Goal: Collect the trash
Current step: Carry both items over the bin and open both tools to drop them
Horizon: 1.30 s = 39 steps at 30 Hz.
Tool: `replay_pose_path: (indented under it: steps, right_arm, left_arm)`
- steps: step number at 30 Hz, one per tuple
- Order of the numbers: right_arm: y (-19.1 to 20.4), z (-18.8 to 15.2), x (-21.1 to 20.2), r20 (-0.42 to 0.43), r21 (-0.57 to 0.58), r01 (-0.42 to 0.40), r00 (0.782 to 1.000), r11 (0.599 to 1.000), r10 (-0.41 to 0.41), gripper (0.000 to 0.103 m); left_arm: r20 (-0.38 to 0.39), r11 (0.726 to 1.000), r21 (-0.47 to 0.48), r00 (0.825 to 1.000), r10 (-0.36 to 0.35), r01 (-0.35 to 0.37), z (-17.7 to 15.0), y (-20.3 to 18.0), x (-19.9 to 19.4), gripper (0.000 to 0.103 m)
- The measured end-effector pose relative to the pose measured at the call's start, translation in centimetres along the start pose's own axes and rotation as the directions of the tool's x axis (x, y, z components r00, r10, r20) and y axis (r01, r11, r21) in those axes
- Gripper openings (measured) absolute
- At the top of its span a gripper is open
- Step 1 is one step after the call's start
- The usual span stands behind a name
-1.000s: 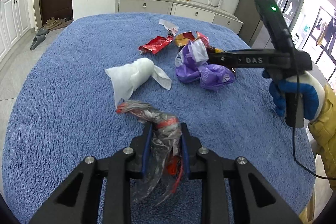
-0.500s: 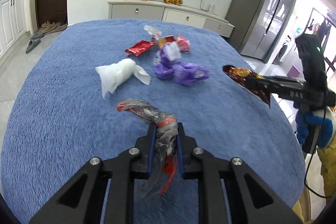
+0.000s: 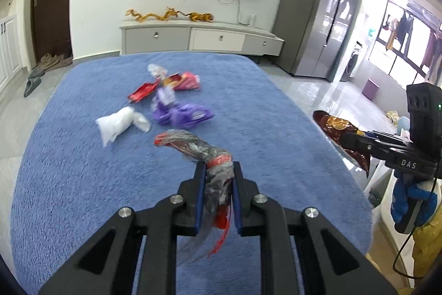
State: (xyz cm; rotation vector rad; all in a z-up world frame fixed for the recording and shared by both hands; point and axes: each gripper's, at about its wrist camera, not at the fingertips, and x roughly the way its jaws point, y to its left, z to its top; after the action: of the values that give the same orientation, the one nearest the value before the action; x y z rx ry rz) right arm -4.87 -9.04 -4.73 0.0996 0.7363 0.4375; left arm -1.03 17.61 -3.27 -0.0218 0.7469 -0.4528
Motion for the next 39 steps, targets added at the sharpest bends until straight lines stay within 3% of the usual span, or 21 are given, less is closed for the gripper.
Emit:
replay_pose_path:
  steps: [9, 15, 21, 26, 29, 31, 32, 34, 39]
  right_arm:
    - [-6.9, -1.9, -7.0, 0.108, 0.161, 0.119, 0.985, 0.980, -0.137, 0.029]
    - [-15.6, -4.3, -8.5, 0.020, 0.359, 0.256, 0.959, 0.898, -0.281, 0.029]
    - [-22.2, -6.2, -7.0, -0.104, 0.462, 0.320, 0.946, 0.827, -0.308, 0.029]
    - [-26.1, -7.5, -4.9, -0.195, 0.507, 0.345, 0.938, 0.790, -0.286, 0.029]
    - [-28.2, -7.9, -3.5, -0.234, 0.523, 0.360, 0.932, 0.773, -0.276, 0.038]
    - [-28.8, -8.3, -3.0, -0.248, 0.524, 0.366, 0.929, 0.769, -0.274, 0.045]
    - [-29.2, -8.5, -2.9, -0.260, 0.527, 0.378, 0.924, 0.762, -0.279, 0.048]
    - [-29.7, -8.8, -2.8, -0.268, 0.532, 0.390, 0.920, 0.752, -0.287, 0.053]
    - [-30.2, -9.3, -3.4, -0.275, 0.541, 0.405, 0.913, 0.737, -0.300, 0.054]
  left_arm:
    - [-0.050, 0.980, 0.143, 0.990, -0.132, 0.138, 4.5, -9.7, 3.7, 0.016]
    - [-0.169, 0.941, 0.223, 0.961, -0.221, 0.256, 6.7, -18.7, 10.4, 0.016]
    - [-0.302, 0.914, 0.215, 0.913, -0.274, 0.345, 7.3, -25.8, 18.1, 0.016]
    - [-0.386, 0.909, 0.172, 0.875, -0.293, 0.380, 6.6, -28.9, 23.1, 0.018]
    - [-0.425, 0.905, 0.140, 0.849, -0.312, 0.403, 6.5, -30.1, 25.3, 0.019]
    - [-0.438, 0.905, 0.129, 0.842, -0.315, 0.405, 6.3, -30.7, 26.2, 0.027]
    - [-0.442, 0.904, 0.122, 0.838, -0.320, 0.410, 6.5, -30.9, 26.6, 0.040]
    - [-0.430, 0.903, 0.112, 0.839, -0.333, 0.416, 6.6, -31.0, 26.8, 0.052]
    - [-0.419, 0.901, 0.111, 0.842, -0.341, 0.420, 7.1, -31.4, 26.9, 0.052]
